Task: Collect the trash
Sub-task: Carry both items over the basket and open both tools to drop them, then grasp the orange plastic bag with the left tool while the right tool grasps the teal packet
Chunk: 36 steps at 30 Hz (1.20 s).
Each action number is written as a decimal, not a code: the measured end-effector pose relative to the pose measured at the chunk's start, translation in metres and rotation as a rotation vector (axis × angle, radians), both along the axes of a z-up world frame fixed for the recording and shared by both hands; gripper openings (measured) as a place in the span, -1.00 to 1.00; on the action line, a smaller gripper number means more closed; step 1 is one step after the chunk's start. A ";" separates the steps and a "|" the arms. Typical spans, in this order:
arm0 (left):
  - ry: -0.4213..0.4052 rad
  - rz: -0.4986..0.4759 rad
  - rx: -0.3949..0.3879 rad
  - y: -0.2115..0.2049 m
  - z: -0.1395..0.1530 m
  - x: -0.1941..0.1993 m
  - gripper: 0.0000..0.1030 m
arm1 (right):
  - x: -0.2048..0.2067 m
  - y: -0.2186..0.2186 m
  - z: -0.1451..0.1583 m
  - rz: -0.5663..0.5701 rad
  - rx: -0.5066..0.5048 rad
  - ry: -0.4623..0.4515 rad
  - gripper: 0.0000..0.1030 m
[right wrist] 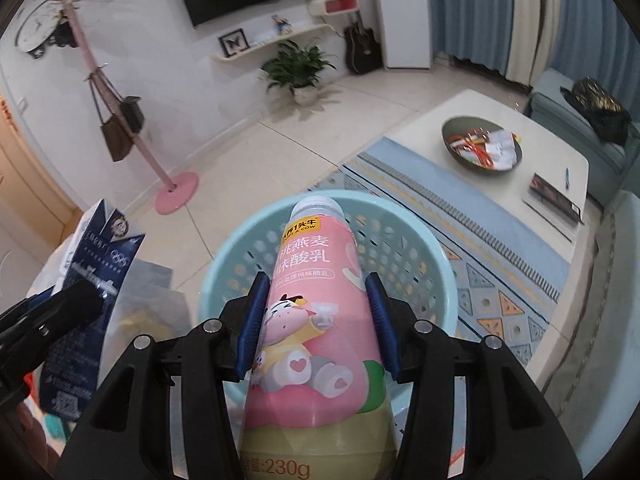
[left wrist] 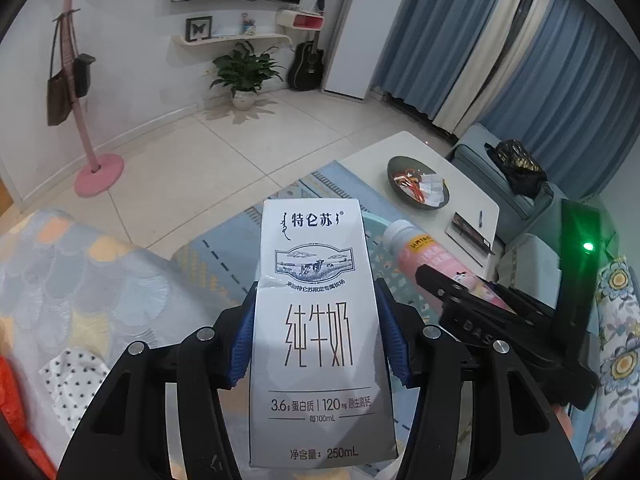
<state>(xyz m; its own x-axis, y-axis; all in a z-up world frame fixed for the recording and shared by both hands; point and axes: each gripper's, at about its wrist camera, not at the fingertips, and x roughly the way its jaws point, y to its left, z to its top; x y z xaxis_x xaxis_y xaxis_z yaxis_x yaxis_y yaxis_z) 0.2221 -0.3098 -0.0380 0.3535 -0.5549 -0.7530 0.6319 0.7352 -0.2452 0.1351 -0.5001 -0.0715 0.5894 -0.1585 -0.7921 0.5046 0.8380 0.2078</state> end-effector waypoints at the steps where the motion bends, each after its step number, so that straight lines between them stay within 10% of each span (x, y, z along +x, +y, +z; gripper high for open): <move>1: 0.000 -0.005 -0.004 0.000 -0.001 0.000 0.10 | 0.001 -0.003 -0.003 -0.007 0.007 0.003 -0.10; 17: -0.096 0.066 -0.083 0.060 0.026 -0.027 0.30 | -0.009 0.033 0.026 0.073 -0.008 -0.078 -0.10; 36: -0.238 0.515 -0.125 0.273 0.063 -0.053 0.65 | -0.020 0.249 0.092 0.551 -0.117 -0.244 0.27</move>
